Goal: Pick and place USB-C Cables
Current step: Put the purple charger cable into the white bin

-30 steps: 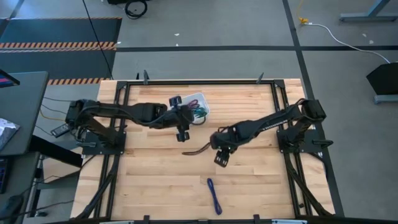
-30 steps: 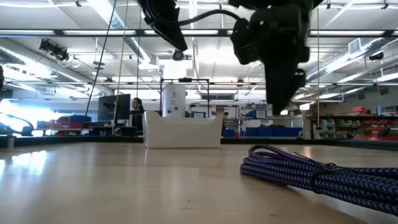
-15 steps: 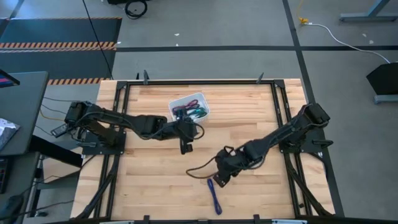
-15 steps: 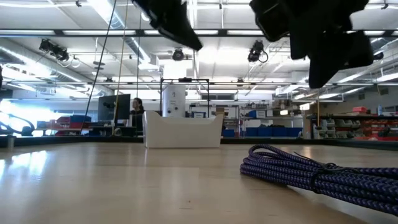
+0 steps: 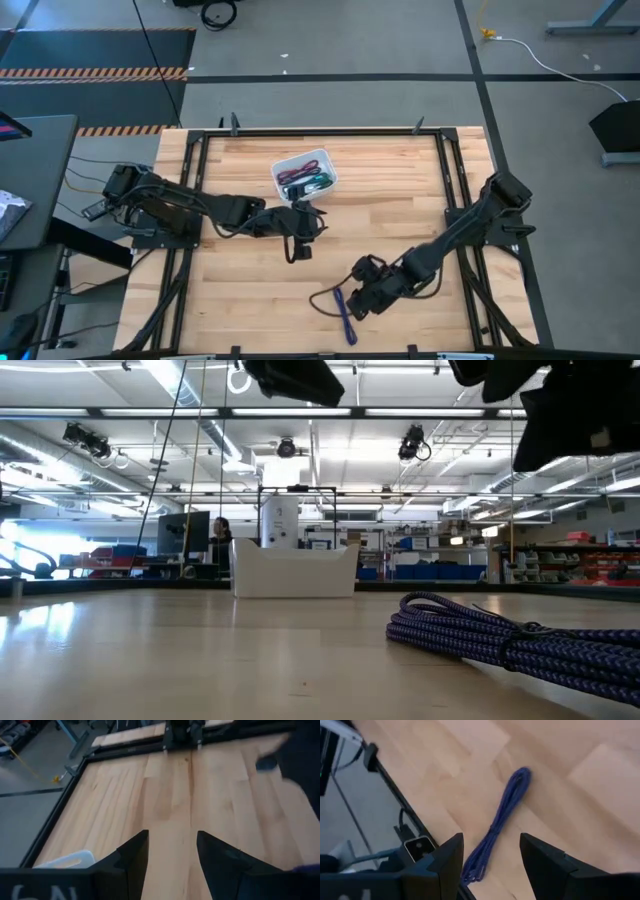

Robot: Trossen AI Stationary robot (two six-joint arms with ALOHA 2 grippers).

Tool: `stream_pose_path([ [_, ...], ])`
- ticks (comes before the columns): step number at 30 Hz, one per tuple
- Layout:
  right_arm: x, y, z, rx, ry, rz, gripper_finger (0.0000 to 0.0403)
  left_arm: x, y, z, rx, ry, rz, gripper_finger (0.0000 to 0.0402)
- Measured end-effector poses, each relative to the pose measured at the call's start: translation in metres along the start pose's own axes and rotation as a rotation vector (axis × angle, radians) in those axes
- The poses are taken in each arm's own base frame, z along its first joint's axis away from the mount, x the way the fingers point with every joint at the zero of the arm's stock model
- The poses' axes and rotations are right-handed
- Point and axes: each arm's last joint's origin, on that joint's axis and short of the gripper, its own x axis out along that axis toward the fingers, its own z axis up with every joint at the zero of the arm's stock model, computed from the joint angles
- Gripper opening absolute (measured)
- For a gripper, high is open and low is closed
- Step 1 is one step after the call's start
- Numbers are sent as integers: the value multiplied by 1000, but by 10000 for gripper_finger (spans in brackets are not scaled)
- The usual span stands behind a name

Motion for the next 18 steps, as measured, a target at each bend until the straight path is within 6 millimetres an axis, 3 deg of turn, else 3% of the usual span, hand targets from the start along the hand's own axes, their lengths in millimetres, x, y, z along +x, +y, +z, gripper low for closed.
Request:
stream_pose_path([
  [10,57,7,-19,-10,103,132,201,-7,-15,3,8,-41,-41,174],
  [18,71,0,-22,6,104,90,201,-11,-23,1,26,-22,-64,174],
])
